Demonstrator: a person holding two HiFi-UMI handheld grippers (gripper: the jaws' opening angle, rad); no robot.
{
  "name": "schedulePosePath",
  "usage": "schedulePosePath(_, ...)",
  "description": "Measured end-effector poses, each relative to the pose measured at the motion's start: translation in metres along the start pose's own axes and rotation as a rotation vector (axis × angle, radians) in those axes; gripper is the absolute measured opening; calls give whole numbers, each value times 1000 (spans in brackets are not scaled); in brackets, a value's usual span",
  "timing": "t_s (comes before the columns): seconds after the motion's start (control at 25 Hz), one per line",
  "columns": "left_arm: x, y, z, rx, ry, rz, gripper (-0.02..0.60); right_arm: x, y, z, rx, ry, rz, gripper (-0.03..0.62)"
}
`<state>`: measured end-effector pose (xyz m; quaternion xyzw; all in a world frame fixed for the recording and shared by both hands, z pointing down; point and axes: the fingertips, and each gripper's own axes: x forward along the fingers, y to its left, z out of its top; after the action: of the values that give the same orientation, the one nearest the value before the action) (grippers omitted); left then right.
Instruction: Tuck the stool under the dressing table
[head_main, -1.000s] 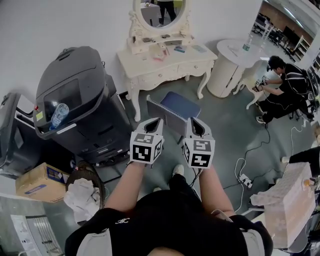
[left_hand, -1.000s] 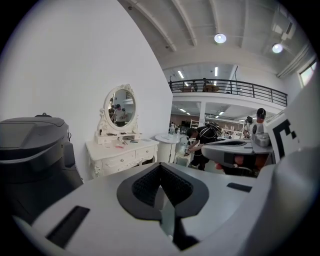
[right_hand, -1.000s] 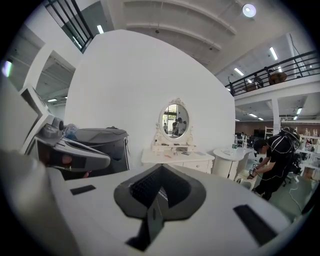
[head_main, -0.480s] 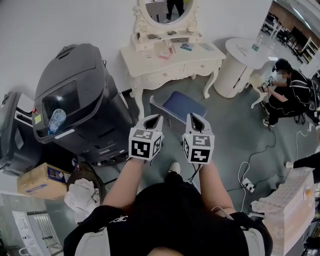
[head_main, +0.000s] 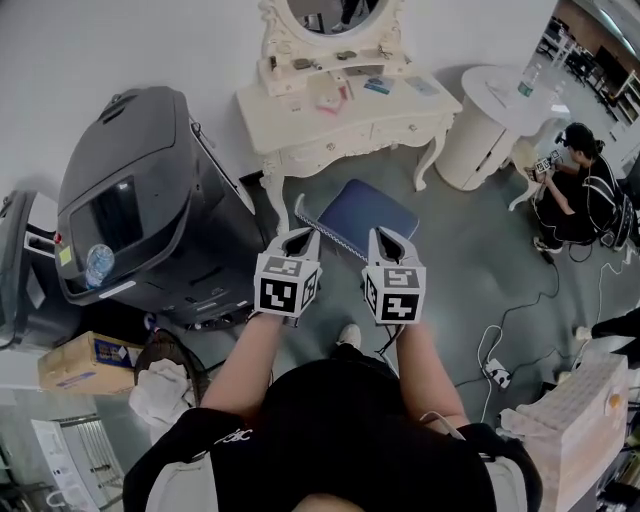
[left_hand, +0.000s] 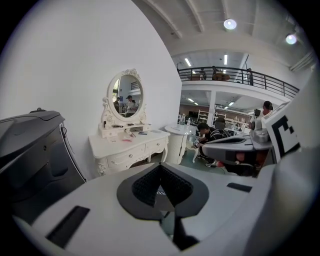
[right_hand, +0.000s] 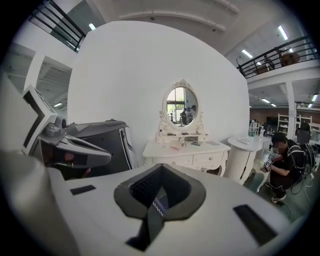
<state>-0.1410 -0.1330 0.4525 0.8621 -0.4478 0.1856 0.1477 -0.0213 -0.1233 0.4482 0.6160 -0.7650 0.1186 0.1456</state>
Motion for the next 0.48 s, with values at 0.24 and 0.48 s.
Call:
schedulePosePath(0.24,36,7,-5,-18,81,-11,6,35,-25,-23,-20,121,16,6)
schedulePosePath(0.48,70,23,-18,70,183,35,6,65,-49,-32,4,163,85,6)
